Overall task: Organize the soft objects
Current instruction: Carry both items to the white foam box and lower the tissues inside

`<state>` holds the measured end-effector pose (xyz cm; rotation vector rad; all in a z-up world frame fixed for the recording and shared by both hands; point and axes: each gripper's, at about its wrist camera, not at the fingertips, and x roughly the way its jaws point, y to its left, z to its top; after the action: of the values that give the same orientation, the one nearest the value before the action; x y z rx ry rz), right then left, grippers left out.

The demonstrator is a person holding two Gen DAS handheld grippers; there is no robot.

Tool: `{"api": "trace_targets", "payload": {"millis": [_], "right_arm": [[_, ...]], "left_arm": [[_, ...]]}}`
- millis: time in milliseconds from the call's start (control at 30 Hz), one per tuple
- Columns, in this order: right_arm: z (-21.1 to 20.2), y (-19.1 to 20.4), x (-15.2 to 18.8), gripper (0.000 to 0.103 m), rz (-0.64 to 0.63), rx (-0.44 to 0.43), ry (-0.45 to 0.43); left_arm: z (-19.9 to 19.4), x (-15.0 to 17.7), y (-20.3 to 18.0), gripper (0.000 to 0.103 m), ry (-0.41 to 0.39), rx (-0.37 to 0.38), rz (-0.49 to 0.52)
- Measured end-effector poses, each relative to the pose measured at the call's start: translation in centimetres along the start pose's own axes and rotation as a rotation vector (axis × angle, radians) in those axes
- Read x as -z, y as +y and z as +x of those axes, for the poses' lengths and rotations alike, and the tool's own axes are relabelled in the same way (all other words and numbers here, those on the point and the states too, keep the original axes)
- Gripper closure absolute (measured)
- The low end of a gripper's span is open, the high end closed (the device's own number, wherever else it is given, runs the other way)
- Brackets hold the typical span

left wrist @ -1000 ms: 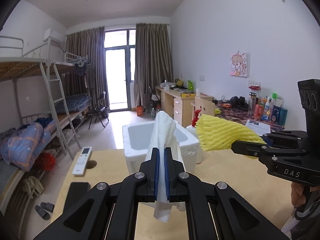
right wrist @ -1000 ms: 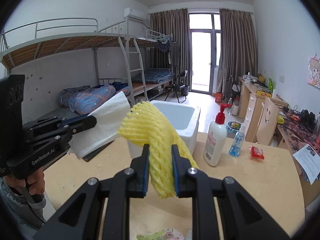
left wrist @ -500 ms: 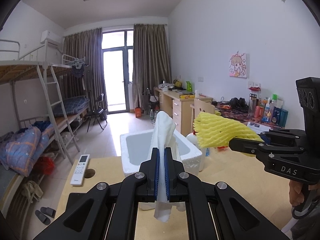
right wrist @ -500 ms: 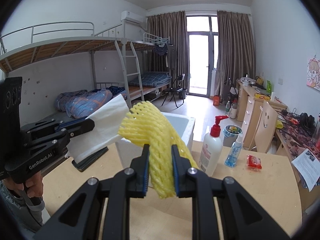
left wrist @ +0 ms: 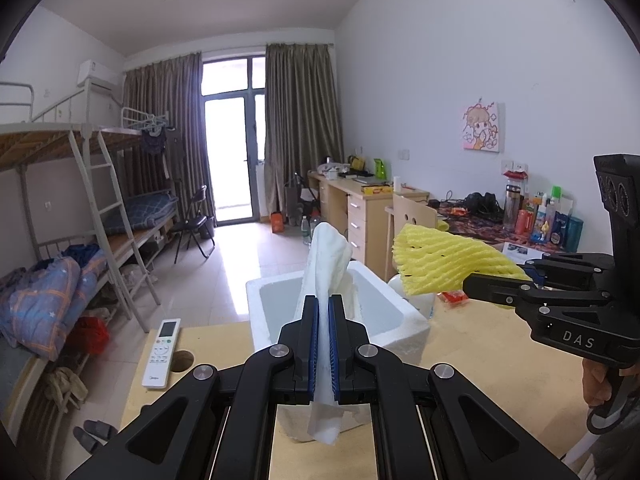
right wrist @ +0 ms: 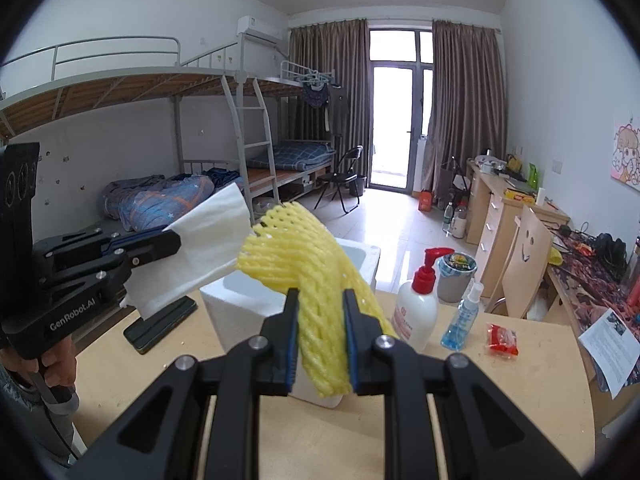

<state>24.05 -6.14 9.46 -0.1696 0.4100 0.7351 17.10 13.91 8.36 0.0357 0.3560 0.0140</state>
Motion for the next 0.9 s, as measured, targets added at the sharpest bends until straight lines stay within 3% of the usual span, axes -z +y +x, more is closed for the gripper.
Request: {"api": "trace_targets", "payload": {"millis": [900], "right_arm": [[4.1,-1.1,-0.7,0.080,0.017,-0.001,0.058]], "left_arm": [[6.4,-1.9,1.4,0.098,0.077,-0.004,0.000]]}}
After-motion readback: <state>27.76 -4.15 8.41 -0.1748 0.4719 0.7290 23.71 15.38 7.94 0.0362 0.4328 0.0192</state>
